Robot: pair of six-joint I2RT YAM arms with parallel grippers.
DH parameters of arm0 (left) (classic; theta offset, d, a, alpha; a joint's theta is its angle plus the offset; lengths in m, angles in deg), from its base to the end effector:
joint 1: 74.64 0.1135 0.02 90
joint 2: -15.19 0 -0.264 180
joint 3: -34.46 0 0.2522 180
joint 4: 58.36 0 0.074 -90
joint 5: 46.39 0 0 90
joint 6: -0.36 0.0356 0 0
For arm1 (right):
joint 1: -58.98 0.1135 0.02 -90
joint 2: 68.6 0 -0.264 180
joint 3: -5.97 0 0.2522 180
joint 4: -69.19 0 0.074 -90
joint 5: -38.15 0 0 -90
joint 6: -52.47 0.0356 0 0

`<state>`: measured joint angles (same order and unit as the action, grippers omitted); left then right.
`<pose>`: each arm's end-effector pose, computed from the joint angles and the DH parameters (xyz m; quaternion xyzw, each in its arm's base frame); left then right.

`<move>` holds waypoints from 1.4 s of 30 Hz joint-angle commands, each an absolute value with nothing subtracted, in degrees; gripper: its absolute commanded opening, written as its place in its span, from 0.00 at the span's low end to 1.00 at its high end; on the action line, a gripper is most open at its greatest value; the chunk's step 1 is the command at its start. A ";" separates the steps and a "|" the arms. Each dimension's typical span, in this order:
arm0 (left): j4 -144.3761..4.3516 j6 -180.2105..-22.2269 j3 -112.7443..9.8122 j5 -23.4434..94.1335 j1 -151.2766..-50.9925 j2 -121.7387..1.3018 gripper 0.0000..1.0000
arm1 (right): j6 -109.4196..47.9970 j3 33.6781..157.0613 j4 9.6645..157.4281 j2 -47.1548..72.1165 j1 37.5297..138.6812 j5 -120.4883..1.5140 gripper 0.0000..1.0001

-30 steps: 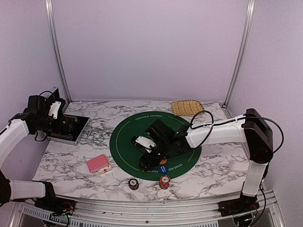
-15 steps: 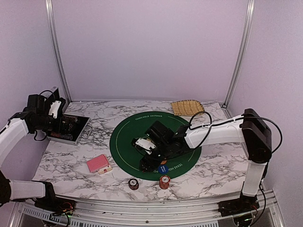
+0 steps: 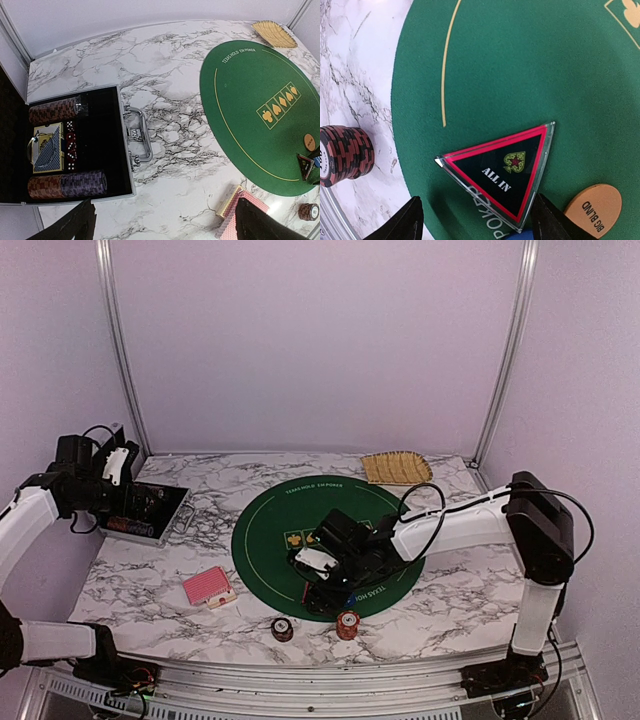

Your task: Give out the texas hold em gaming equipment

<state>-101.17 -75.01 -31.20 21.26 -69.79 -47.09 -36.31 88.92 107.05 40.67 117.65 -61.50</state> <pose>0.2319 0.0061 0.2942 0.1581 0.8768 -0.1018 0.4426 0.1929 0.3283 0.1527 -0.4833 0.8427 0.1822 0.1520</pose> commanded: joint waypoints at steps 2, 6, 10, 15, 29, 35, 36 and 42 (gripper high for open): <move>-103.24 -74.32 -33.34 19.88 -69.55 -47.15 0.99 | -37.10 88.32 107.99 39.57 118.30 -62.30 0.69; -103.25 -74.35 -33.69 19.64 -69.54 -47.21 0.99 | -36.93 88.02 107.99 39.96 118.35 -61.62 0.61; -103.30 -74.45 -33.96 19.30 -69.54 -47.47 0.99 | -36.61 89.13 108.04 41.49 118.30 -61.07 0.50; -103.28 -74.48 -34.01 19.39 -69.55 -47.35 0.99 | -36.39 90.75 107.90 42.82 118.39 -59.26 0.41; -103.26 -74.37 -33.83 19.24 -69.58 -47.09 0.99 | -30.73 100.46 104.65 50.81 118.39 -55.34 0.28; -103.25 -74.48 -33.70 19.03 -69.57 -46.78 0.99 | -27.24 108.67 104.51 57.27 118.38 -49.93 0.27; -103.32 -74.45 -33.70 19.03 -69.57 -46.78 0.99 | -27.00 110.09 104.47 58.27 118.39 -49.64 0.26; -103.52 -74.68 -33.62 18.65 -69.56 -46.62 0.99 | -26.32 120.01 105.44 64.62 118.37 -48.05 0.24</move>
<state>-102.03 -75.03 -32.05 19.99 -69.79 -47.14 -27.88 114.63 105.43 60.24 117.98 -50.76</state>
